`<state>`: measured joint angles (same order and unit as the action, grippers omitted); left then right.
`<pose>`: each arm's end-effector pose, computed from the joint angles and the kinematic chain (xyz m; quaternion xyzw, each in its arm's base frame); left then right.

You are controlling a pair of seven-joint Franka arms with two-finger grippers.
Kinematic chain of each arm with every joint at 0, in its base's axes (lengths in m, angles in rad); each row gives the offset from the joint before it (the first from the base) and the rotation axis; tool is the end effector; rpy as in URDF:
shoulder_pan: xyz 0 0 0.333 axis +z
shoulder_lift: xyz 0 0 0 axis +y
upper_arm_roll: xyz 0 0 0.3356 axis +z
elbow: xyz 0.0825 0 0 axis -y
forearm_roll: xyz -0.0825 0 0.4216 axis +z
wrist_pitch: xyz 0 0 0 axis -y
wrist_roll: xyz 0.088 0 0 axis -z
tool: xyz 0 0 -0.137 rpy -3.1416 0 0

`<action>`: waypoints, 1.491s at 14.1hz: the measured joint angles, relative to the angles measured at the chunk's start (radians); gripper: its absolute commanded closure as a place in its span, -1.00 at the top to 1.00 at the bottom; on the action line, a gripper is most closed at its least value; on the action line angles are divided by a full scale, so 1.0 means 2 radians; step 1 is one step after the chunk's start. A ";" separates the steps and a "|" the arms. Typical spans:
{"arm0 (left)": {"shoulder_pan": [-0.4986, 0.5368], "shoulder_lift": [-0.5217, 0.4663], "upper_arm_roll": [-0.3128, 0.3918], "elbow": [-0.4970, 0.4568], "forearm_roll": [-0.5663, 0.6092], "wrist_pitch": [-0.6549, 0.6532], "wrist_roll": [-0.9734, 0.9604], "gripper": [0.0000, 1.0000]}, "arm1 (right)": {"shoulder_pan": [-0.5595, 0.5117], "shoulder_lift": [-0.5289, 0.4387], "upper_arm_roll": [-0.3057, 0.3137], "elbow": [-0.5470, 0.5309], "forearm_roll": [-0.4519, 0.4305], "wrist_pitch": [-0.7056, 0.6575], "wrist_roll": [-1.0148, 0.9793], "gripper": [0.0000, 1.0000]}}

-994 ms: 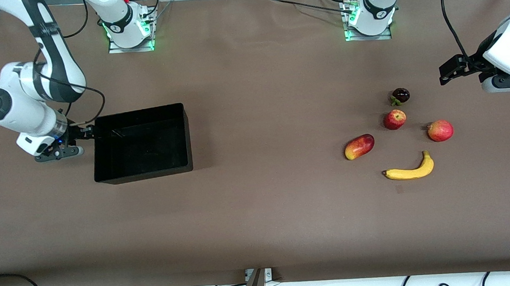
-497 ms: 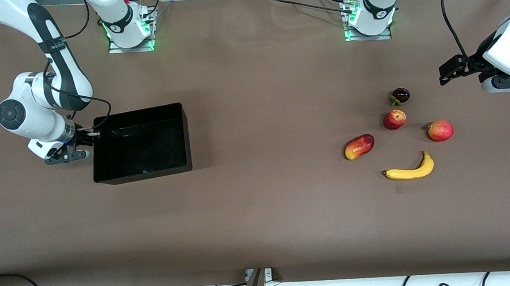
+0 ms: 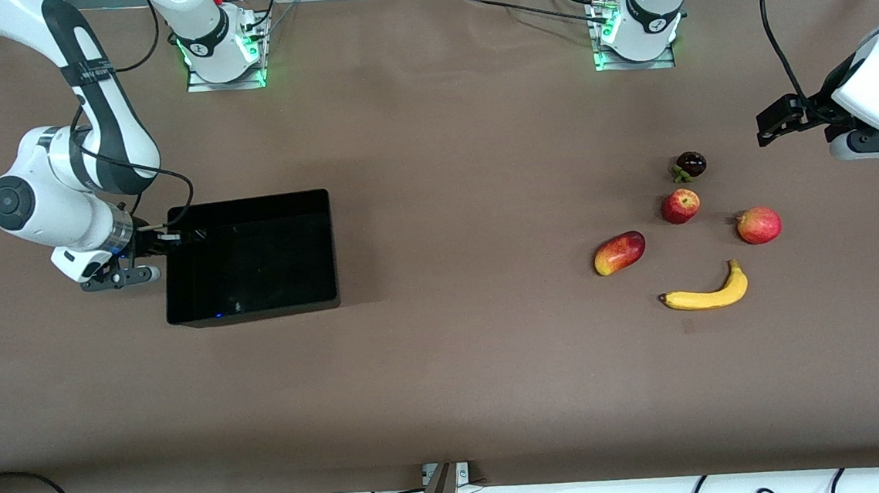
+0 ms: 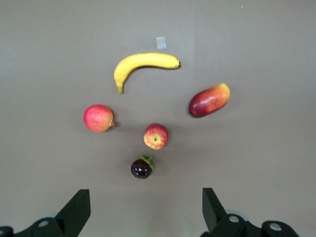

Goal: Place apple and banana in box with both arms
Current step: 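Push the black box toward the fruit with the right gripper, then push the box further with the right gripper while the left gripper reaches the apple, then grasp the small red apple with the left gripper while the right gripper withdraws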

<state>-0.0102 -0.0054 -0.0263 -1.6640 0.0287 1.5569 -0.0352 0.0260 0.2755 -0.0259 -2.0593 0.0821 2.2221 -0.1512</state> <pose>0.5813 -0.0173 0.5691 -0.9986 0.0012 0.0503 0.0162 0.6043 0.0047 0.2555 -0.9968 -0.0491 0.0539 0.0318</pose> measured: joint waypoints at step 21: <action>0.045 0.146 -0.014 -0.260 0.000 0.348 0.042 1.00 | 0.231 0.183 0.139 0.191 -0.012 0.066 0.364 -1.00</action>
<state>0.0798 0.2876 -0.0546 -2.1838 0.0292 2.2527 0.0478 0.4885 0.6407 0.2516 -1.6767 0.0585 2.3539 0.5760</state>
